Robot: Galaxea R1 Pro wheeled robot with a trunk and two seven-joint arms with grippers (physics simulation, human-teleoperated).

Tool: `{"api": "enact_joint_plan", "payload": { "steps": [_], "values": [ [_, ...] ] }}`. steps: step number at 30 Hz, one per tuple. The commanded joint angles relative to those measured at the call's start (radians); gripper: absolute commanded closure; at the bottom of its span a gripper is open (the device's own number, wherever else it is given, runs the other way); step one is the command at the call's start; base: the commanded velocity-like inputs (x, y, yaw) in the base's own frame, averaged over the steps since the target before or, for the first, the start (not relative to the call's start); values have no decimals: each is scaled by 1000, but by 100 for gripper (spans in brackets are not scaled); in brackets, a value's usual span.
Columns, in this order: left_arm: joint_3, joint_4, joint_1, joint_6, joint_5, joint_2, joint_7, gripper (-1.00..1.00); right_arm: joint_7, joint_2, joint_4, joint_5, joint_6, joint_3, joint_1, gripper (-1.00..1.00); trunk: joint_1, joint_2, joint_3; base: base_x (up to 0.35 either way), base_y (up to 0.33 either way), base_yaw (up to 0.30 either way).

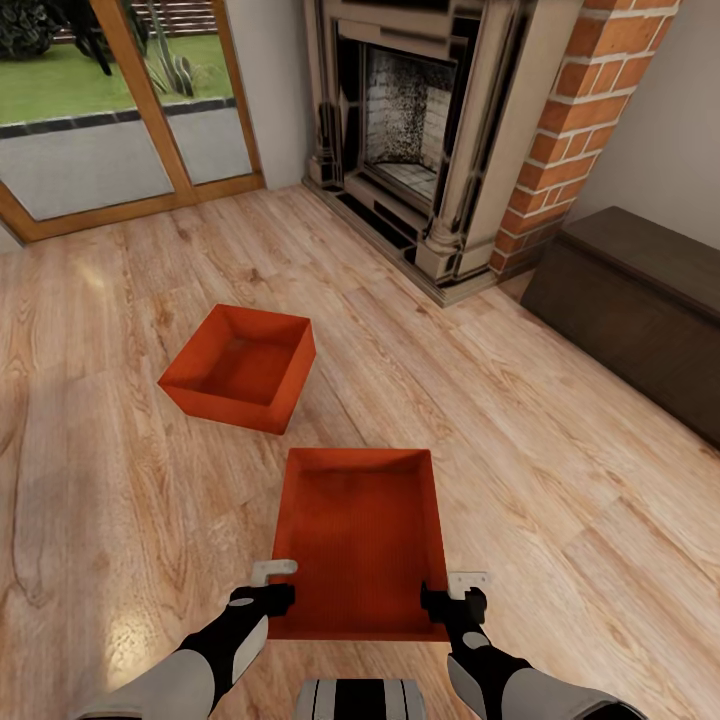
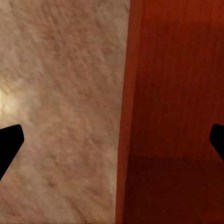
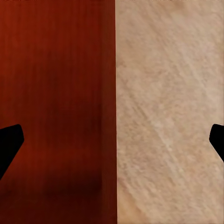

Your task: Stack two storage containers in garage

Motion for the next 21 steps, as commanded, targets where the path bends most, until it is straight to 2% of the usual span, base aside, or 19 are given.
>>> {"api": "enact_joint_plan", "payload": {
  "steps": [1, 21],
  "values": [
    [2, -2, 0, 5, 1, 0, 2, -100, -3, 0, 1, -8, -3, 9, 0, -100, 0, 0, -1, 0, 0, 0],
    [3, -4, 0, 4, 1, 1, 1, -100, -3, 1, 1, -10, -5, 9, -1, -100, 0, 0, -1, 0, 0, 0]
  ]
}}
